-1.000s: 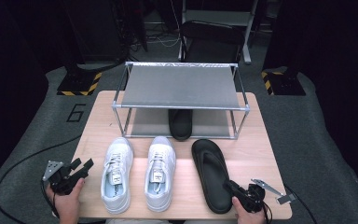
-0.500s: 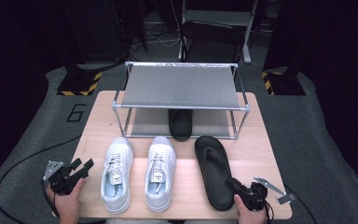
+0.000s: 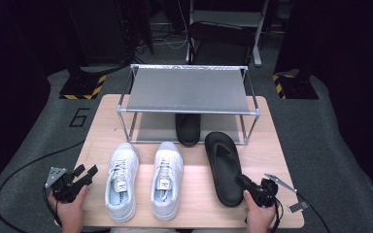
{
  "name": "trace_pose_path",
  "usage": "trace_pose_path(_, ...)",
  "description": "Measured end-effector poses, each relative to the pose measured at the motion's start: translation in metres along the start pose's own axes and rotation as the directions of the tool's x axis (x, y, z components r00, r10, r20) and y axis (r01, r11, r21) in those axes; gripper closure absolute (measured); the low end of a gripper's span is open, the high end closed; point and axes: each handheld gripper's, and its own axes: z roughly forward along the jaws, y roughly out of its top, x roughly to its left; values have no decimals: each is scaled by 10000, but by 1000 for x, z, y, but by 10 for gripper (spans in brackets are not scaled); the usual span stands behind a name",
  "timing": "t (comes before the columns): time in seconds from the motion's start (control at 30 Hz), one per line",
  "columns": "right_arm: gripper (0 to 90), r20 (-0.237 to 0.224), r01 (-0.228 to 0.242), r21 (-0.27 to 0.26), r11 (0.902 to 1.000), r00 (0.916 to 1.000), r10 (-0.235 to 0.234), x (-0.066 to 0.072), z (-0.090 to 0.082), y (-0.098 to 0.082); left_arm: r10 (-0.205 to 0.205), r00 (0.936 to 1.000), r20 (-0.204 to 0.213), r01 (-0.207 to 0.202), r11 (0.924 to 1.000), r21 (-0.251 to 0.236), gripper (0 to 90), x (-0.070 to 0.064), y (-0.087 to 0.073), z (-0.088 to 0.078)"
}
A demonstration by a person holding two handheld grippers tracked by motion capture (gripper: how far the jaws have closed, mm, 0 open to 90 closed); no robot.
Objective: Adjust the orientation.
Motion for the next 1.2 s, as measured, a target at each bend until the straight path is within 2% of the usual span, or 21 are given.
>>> trace_pose_path(0.2,660,152,104,-126,9999,9998,-102,5,15,11,3,10000,-12,-4,10000,-58,388,1,0,0)
trace_pose_path(0.63,660,366,138,-292,9995,9992,-127,11,34,31,18,10000,18,-18,10000,43,388,0,0,0)
trace_pose_path(0.7,660,522,167,-319,9994,9985,-150,13,42,37,44,10000,31,-44,10000,57,388,1,0,0)
trace_pose_path(0.8,660,504,115,-386,9992,9987,-96,14,47,41,22,10000,24,-22,10000,60,388,1,0,0)
trace_pose_path(0.87,660,702,195,-377,9991,9974,-168,16,56,46,29,10000,21,-29,10000,17,388,0,0,0)
trace_pose_path(1.07,660,788,69,-373,9993,9969,-39,20,71,52,5,10000,31,-5,10000,11,388,1,0,0)
trace_pose_path(1.1,660,908,186,-422,9989,9958,-147,20,76,54,15,10000,33,-15,10000,10,388,1,0,0)
trace_pose_path(1.2,660,944,129,-552,9984,9955,-76,21,83,56,3,10000,61,-2,10000,-38,388,2,0,0)
